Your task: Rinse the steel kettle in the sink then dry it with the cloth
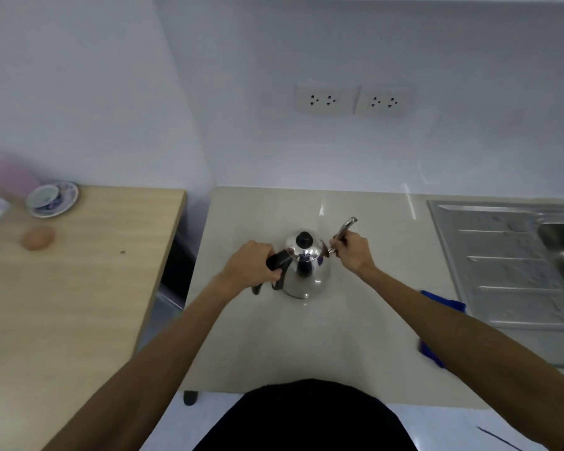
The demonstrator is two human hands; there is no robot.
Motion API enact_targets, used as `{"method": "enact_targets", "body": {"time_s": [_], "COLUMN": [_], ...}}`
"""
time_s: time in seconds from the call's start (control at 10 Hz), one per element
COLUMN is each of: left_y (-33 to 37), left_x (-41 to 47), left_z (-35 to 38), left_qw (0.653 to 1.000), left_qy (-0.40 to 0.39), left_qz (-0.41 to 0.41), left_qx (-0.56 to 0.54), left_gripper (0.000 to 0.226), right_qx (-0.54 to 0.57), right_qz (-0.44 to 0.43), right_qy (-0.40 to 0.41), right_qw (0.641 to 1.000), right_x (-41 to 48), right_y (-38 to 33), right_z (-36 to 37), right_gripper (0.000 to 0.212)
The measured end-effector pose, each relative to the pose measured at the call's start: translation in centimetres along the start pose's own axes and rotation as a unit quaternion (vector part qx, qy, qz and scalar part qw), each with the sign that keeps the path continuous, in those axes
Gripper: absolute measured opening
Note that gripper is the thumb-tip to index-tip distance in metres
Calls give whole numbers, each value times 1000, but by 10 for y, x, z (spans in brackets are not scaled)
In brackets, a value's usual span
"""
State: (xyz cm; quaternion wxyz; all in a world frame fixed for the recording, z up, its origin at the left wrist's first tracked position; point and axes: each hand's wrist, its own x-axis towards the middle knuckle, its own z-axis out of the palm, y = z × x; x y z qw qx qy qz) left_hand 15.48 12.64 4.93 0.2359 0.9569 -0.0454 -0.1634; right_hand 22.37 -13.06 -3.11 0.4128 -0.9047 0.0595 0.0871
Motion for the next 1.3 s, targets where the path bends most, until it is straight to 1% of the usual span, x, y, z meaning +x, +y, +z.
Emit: {"method": "enact_targets", "body": {"time_s": [0.3,0.5,0.8,1.0,1.1,1.2,1.3], "left_y": [-20,-25,-33,-35,-36,-42,-46], "left_x": [97,133,151,146,145,142,129], "left_z": [-48,-57,-63,-60,-59,-55,-44], "left_qw": [998,996,995,996,996,998,998], "left_qy": [25,18,20,38,37,25,33], "left_qz": [-14,-28,-28,-25,-31,-35,-31], "left_qx": [54,80,91,81,69,43,48], "left_gripper": [31,31,28,24,19,28,62], "right_qx": [59,76,110,99,87,30,-72], "right_qz": [73,129,184,193,183,133,88], "right_qy": [24,19,7,0,-17,-56,-104], "right_qw": [995,989,977,976,979,989,988], "right_x": [84,110,116,112,110,100,76], "right_y": [-40,-55,-59,-60,-58,-52,-35], "right_z": [14,15,22,23,19,7,-7], "right_gripper": [24,31,34,34,33,43,57]}}
